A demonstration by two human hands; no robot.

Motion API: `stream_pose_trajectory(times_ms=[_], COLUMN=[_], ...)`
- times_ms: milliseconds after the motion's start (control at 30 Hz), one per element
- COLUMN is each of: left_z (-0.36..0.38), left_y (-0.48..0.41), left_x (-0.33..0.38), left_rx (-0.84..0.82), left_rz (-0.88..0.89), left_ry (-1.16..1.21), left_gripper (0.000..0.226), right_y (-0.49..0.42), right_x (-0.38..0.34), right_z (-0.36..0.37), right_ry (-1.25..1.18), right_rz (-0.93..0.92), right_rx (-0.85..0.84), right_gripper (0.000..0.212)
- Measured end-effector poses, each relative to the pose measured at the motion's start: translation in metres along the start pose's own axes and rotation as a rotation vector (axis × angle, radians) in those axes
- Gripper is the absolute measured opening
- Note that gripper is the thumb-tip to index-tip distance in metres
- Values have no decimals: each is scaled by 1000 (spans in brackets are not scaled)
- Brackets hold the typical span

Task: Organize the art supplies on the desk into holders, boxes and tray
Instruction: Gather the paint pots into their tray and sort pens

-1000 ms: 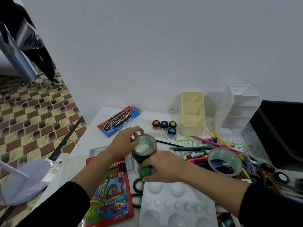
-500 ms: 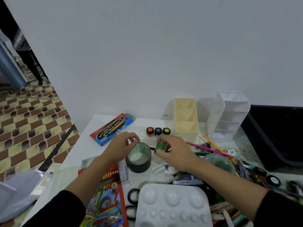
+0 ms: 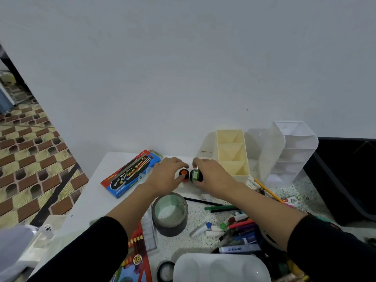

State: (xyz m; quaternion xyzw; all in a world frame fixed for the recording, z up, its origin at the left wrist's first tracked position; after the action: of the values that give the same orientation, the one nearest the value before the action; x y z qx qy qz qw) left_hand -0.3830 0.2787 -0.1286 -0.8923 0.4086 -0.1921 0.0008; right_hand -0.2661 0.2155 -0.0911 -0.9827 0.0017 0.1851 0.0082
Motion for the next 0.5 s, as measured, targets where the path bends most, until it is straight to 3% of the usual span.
stream_pose_trajectory(times_ms=[167, 500], left_z=[10, 12], left_y=[-15, -20], left_x=[-10, -22], left_rx=[-95, -28], left_rz=[10, 101], left_ry=[-17, 224], left_gripper=[28, 17], right_y=[-9, -8], right_x=[-4, -11], right_z=[13, 20], right_ry=[161, 217], right_rz=[-91, -155], right_rx=[3, -88], right_gripper=[25, 33])
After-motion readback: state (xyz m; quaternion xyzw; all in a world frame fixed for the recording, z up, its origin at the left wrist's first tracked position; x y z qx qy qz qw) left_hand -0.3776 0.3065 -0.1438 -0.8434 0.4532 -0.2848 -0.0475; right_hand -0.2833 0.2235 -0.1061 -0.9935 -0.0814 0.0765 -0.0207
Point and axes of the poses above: each hand's wrist, its own y-axis away from the middle knuckle, its own z-axis out of the palm, x = y × z, the point moved 8 cm from there along -y, towards the middle knuckle, and after that the axes turned 10 degrees about z, right-handed, at the moved point
